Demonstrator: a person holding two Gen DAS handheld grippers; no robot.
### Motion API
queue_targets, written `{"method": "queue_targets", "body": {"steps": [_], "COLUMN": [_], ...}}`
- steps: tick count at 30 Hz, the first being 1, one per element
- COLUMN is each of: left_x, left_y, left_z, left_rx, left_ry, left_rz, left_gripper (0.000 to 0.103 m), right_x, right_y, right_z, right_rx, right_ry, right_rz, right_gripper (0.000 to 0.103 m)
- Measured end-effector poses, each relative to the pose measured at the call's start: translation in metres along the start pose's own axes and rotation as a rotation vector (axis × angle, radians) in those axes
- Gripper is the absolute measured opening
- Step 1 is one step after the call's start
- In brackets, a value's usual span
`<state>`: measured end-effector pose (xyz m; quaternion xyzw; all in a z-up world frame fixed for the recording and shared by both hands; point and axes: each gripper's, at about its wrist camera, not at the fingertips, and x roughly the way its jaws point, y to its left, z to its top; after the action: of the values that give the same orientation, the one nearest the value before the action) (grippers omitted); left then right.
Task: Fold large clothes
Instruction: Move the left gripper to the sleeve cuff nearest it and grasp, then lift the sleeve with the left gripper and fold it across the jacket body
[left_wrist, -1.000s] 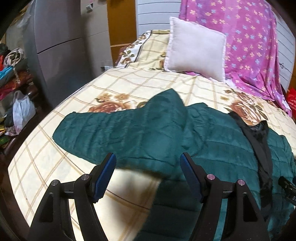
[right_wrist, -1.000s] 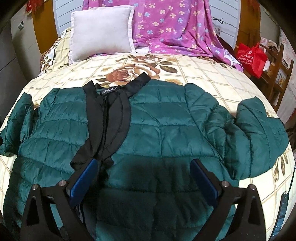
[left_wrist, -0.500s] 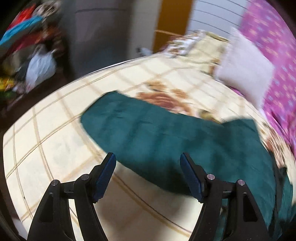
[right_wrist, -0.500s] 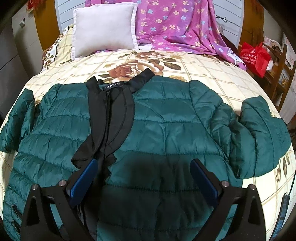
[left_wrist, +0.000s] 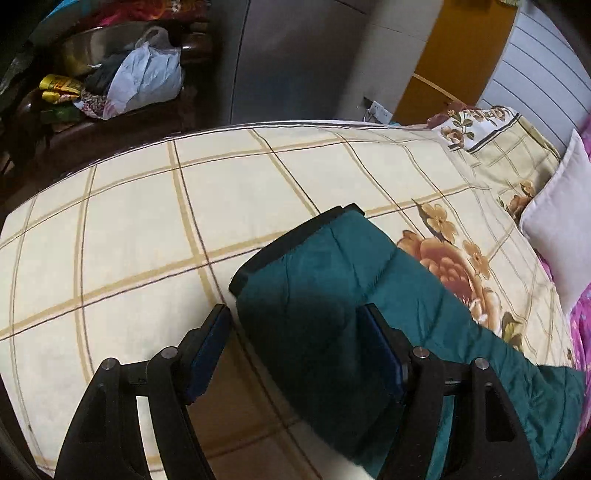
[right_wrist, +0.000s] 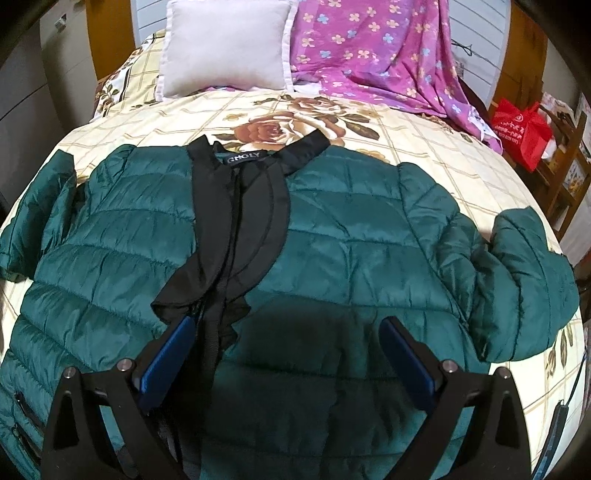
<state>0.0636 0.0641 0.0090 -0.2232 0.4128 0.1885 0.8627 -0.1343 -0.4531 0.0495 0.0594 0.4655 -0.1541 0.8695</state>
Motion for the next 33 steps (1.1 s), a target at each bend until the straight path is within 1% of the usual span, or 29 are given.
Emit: {"method": "queue_targets", "body": {"steps": [1, 2, 3, 4, 5, 8, 11, 17, 20, 24, 27, 31, 33], "left_x": [0.001, 0.002, 0.003, 0.004, 0.004, -0.006, -0.034, -0.109, -0.142, -0.187, -0.212, -0.235, -0.247], "left_y": [0.0, -0.002, -0.004, -0.004, -0.004, -0.004, -0.011, -0.043, -0.068, -0.108, -0.131, -0.161, -0.18], "left_z": [0.001, 0.002, 0.001, 0.002, 0.002, 0.002, -0.001, -0.013, -0.025, -0.058, -0.083, -0.114, -0.135], "left_rx": [0.004, 0.009, 0.026, 0.035, 0.045, 0.032, 0.06, 0.16, 0.223, 0.345, 0.41, 0.488, 0.532], "left_ry": [-0.008, -0.014, -0.025, -0.028, -0.026, -0.036, -0.077, -0.15, -0.164, -0.149, -0.142, -0.102, -0.082], "left_rz": [-0.001, -0.009, -0.006, -0.012, -0.032, -0.09, -0.151, -0.287, -0.352, -0.461, -0.523, -0.596, -0.629], "left_gripper": [0.042, 0.034, 0.022, 0.015, 0.001, 0.0, 0.0, 0.0, 0.0, 0.0, 0.0, 0.0, 0.0], "right_x": [-0.001, -0.003, -0.004, -0.005, -0.006, -0.006, -0.008, -0.017, -0.023, -0.035, -0.043, -0.051, -0.055], "right_y": [0.0, 0.001, 0.001, 0.001, 0.001, 0.0, -0.002, -0.014, -0.019, -0.023, -0.032, -0.049, -0.06], "right_z": [0.0, 0.0, 0.001, 0.001, 0.001, 0.001, -0.001, -0.006, -0.008, -0.011, -0.014, -0.018, -0.02], "right_rx": [-0.002, -0.002, -0.003, -0.003, -0.002, -0.005, -0.003, 0.034, 0.054, 0.048, 0.058, 0.089, 0.109], "right_ry": [-0.003, -0.007, -0.009, -0.012, -0.014, -0.014, -0.013, -0.014, -0.013, -0.033, -0.044, -0.049, -0.053], "right_rz": [0.0, 0.003, 0.005, 0.005, 0.004, -0.003, -0.006, 0.008, 0.023, 0.015, 0.012, 0.006, 0.002], "right_gripper": [0.101, 0.101, 0.101, 0.101, 0.101, 0.101, 0.101, 0.101, 0.101, 0.101, 0.101, 0.101, 0.101]}}
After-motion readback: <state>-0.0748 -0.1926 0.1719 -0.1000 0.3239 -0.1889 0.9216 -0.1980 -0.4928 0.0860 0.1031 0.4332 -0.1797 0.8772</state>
